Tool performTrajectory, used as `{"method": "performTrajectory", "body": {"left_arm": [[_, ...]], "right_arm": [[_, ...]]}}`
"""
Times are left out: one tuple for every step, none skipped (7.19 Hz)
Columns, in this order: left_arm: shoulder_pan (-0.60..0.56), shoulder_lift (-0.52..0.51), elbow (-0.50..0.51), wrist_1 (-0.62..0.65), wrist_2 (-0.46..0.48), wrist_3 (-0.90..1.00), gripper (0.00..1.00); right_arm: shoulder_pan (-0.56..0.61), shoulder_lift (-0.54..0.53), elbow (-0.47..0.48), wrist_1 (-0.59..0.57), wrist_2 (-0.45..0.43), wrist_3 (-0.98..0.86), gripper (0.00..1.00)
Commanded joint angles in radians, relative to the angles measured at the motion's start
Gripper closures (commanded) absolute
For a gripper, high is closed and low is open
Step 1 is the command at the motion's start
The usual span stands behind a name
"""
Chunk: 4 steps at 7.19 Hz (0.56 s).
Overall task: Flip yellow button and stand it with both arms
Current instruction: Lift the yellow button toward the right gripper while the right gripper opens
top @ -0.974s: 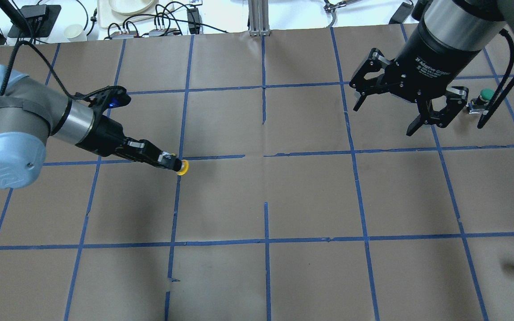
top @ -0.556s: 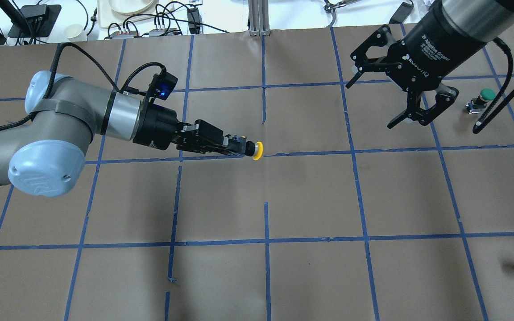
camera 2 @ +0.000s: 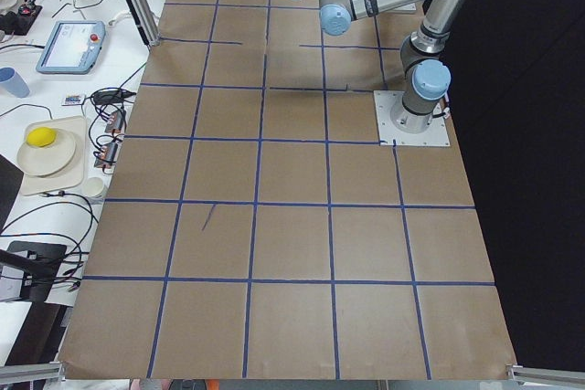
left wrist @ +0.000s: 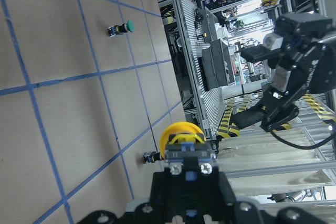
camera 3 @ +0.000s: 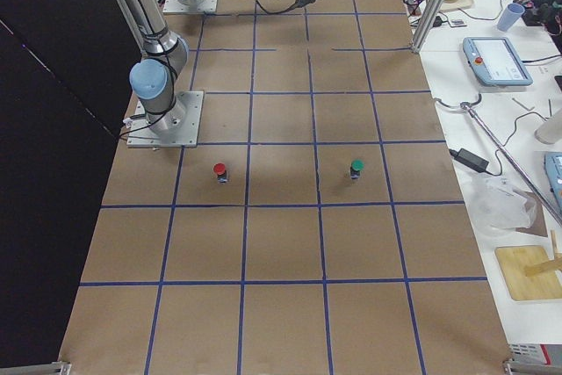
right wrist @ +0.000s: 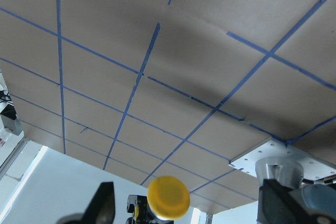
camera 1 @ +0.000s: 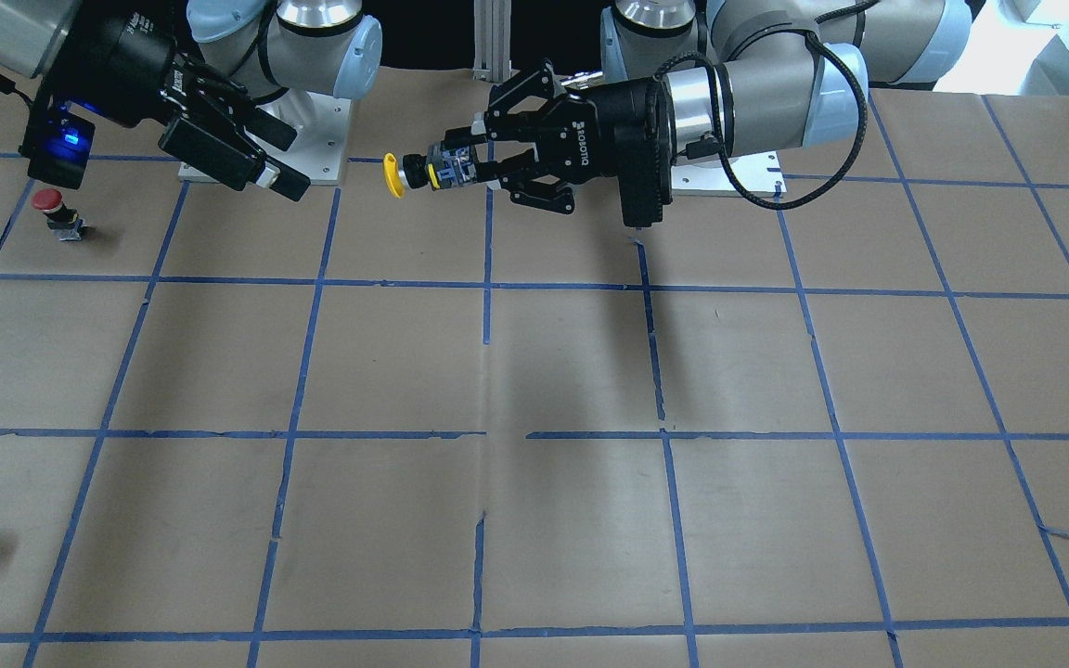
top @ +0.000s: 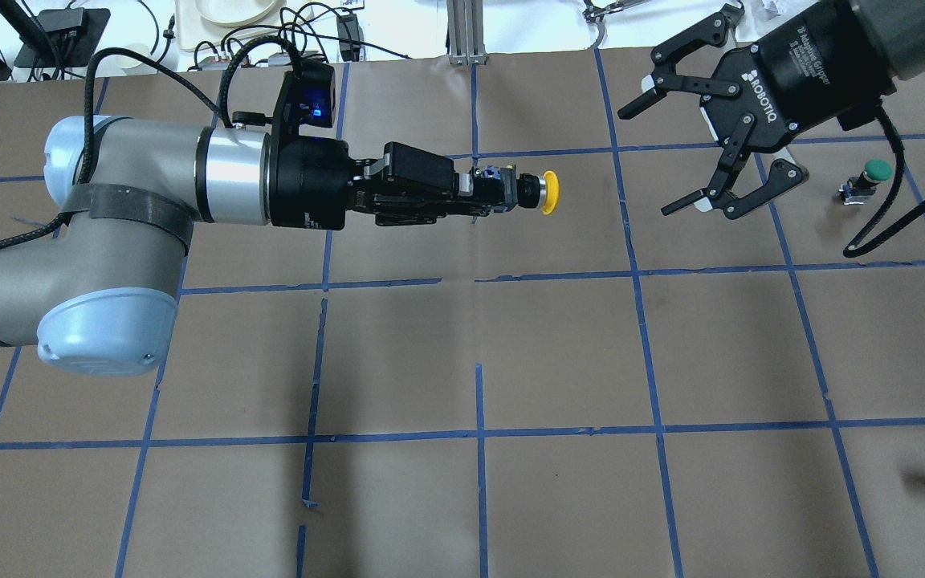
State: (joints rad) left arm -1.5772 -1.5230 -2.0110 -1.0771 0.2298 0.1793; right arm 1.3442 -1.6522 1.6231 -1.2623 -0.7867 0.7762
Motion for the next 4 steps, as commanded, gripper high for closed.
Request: {"method": "performTrajectory", "body": {"left_arm": [[-0.021, -0.002, 0.0, 0.136, -0.029, -0.067, 0.91], [-0.024, 0.0, 0.0, 0.138, -0.029, -0.082, 0.91], [-0.026, 0.0, 0.0, 0.138, -0.029, -0.083, 0.91], [-0.036, 0.0, 0.0, 0.138, -0.029, -0.084, 0.91]], "right_arm": [[-0.005, -0.001, 0.024, 0.026, 0.129, 0.061, 0.0], [-0.005, -0.008, 0.024, 0.029, 0.138, 0.078, 0.0], [-0.004, -0.015, 0.024, 0.038, 0.141, 0.08, 0.0], [-0.002, -0.017, 0.026, 0.038, 0.141, 0.083, 0.0]]}}
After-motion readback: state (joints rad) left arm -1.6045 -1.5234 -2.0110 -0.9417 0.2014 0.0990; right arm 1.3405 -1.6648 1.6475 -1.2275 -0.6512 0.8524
